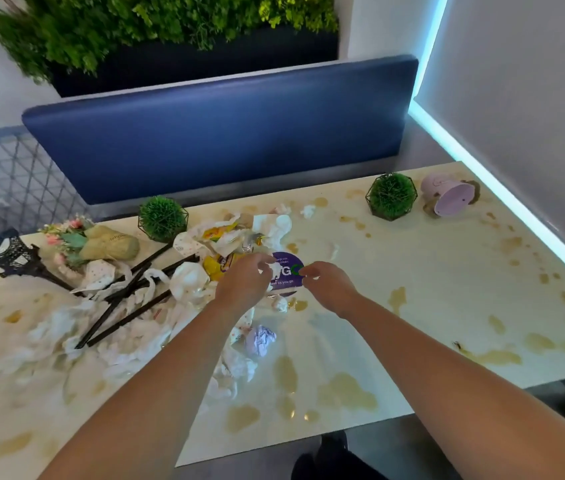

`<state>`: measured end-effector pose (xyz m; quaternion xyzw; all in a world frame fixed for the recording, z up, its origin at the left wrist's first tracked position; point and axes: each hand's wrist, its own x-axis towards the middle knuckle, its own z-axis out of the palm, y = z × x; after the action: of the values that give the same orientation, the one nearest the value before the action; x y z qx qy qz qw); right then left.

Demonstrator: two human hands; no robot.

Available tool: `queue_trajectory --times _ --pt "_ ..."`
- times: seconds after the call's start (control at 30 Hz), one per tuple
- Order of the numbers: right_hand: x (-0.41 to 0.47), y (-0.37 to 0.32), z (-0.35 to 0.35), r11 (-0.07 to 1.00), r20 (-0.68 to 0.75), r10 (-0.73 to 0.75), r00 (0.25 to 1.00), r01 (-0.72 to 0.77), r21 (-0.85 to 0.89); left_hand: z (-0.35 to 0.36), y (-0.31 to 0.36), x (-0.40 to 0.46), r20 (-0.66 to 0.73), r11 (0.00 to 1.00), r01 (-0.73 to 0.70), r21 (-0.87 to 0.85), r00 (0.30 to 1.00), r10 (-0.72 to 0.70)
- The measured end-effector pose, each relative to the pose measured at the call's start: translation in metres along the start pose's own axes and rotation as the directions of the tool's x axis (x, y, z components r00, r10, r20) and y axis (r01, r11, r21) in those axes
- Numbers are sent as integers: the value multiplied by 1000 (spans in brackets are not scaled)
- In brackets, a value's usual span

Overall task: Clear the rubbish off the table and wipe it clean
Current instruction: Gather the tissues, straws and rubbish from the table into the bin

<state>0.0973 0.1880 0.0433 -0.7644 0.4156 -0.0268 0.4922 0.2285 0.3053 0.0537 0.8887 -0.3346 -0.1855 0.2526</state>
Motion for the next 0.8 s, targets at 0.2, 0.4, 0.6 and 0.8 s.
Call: queue_trajectory --times 0.2,0.4,0.6,0.8 --pt "35 -17 13 1000 112 -17 994 15 18 -11 -29 15 12 965 183 190 982 -188" --pt "64 -18 29 999 179 -36 983 35 9 -8 -43 29 16 956 214 200 975 -222" --pt "87 -15 55 987 241 -100 965 127 -98 7 -56 36 31 913 207 350 972 -233" --pt "99 -18 71 932 266 -125 956 205 -299 11 -66 43 -46 869 256 423 964 -261"
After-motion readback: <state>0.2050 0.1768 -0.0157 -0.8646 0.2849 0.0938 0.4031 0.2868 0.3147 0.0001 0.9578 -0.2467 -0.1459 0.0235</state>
